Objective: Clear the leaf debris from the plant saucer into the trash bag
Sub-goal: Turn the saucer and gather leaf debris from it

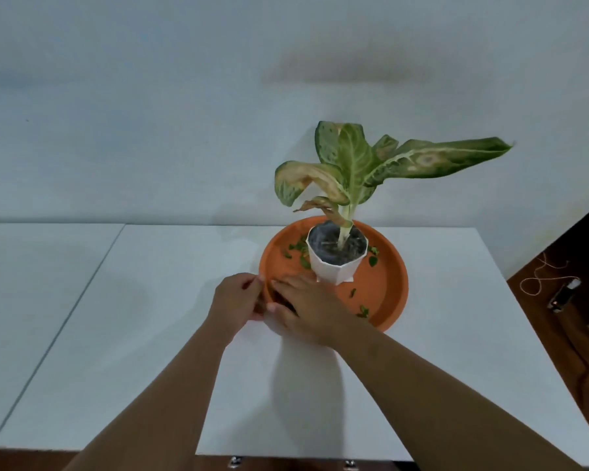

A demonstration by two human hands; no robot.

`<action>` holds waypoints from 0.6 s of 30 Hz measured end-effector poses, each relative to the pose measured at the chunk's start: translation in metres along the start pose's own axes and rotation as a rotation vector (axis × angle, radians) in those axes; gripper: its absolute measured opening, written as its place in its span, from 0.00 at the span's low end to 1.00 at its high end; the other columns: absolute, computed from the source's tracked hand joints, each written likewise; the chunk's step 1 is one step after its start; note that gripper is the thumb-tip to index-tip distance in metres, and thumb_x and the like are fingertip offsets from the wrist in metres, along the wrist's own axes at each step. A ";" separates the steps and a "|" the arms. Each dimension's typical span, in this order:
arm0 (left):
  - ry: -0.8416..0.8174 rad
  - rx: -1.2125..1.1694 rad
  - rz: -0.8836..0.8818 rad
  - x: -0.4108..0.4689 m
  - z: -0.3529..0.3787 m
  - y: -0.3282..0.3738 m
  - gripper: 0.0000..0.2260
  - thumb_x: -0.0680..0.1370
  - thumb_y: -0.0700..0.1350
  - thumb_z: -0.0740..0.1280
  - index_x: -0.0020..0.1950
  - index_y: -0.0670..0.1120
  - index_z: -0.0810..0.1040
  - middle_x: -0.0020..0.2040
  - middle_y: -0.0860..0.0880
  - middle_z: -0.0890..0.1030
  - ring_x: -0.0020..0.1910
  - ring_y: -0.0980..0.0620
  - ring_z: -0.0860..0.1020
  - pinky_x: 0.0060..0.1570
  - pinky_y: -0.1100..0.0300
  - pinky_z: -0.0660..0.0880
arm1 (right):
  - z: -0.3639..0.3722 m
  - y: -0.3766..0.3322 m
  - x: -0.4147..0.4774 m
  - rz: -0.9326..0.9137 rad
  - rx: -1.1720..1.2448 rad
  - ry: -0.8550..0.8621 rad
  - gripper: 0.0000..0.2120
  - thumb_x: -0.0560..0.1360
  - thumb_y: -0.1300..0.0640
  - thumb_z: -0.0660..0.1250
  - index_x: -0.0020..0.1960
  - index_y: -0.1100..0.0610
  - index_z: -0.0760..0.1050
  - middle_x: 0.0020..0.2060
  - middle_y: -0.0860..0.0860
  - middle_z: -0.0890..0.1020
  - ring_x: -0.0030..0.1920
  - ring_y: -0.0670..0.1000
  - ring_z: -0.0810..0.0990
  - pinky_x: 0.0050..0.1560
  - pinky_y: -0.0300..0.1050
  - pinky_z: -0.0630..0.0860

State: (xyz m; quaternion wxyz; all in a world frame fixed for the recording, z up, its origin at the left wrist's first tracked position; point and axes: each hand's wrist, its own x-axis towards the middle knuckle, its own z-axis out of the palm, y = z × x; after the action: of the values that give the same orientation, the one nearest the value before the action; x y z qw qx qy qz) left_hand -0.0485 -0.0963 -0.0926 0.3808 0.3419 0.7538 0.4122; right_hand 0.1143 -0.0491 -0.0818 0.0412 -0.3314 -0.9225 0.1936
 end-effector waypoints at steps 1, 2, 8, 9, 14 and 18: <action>-0.025 0.017 0.019 0.004 -0.001 -0.001 0.13 0.80 0.48 0.65 0.40 0.42 0.81 0.33 0.43 0.81 0.32 0.46 0.81 0.37 0.51 0.82 | 0.004 -0.001 0.003 -0.002 0.004 -0.056 0.25 0.78 0.39 0.50 0.66 0.52 0.71 0.64 0.50 0.76 0.65 0.52 0.72 0.67 0.51 0.67; -0.040 0.031 0.024 0.008 0.000 -0.002 0.13 0.79 0.48 0.66 0.39 0.42 0.80 0.32 0.44 0.81 0.32 0.45 0.80 0.39 0.51 0.82 | 0.008 -0.001 0.003 -0.005 -0.014 -0.097 0.26 0.79 0.38 0.49 0.68 0.53 0.69 0.65 0.51 0.76 0.66 0.53 0.71 0.69 0.52 0.66; -0.103 -0.014 -0.049 0.024 -0.005 0.007 0.13 0.80 0.47 0.67 0.48 0.37 0.81 0.32 0.42 0.81 0.29 0.47 0.80 0.39 0.52 0.83 | -0.012 0.014 -0.033 -0.118 -0.230 -0.252 0.30 0.81 0.40 0.46 0.75 0.56 0.60 0.76 0.53 0.63 0.75 0.53 0.60 0.75 0.51 0.57; -0.110 -0.002 -0.042 0.027 -0.005 0.010 0.13 0.80 0.47 0.67 0.48 0.37 0.81 0.32 0.43 0.80 0.29 0.47 0.80 0.38 0.54 0.83 | -0.016 0.019 -0.042 -0.127 -0.250 -0.277 0.31 0.80 0.39 0.44 0.76 0.55 0.59 0.77 0.52 0.61 0.76 0.53 0.58 0.76 0.52 0.56; -0.099 0.036 -0.013 0.041 -0.009 0.018 0.11 0.80 0.47 0.67 0.49 0.39 0.82 0.33 0.45 0.79 0.33 0.46 0.78 0.41 0.51 0.82 | -0.029 0.045 -0.077 -0.155 -0.268 -0.330 0.39 0.75 0.36 0.34 0.77 0.54 0.58 0.77 0.51 0.60 0.77 0.51 0.57 0.75 0.48 0.51; -0.010 0.110 -0.001 0.036 0.001 0.017 0.15 0.81 0.50 0.63 0.46 0.40 0.81 0.36 0.44 0.81 0.35 0.43 0.80 0.47 0.45 0.82 | -0.033 0.053 -0.067 -0.125 -0.213 -0.231 0.36 0.77 0.33 0.39 0.77 0.52 0.59 0.77 0.49 0.61 0.78 0.50 0.55 0.75 0.47 0.51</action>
State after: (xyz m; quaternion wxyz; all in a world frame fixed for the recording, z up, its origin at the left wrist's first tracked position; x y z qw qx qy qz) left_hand -0.0620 -0.0590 -0.0888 0.3656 0.3640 0.7736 0.3680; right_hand 0.2048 -0.0426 -0.0682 -0.0886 -0.2512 -0.9553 0.1284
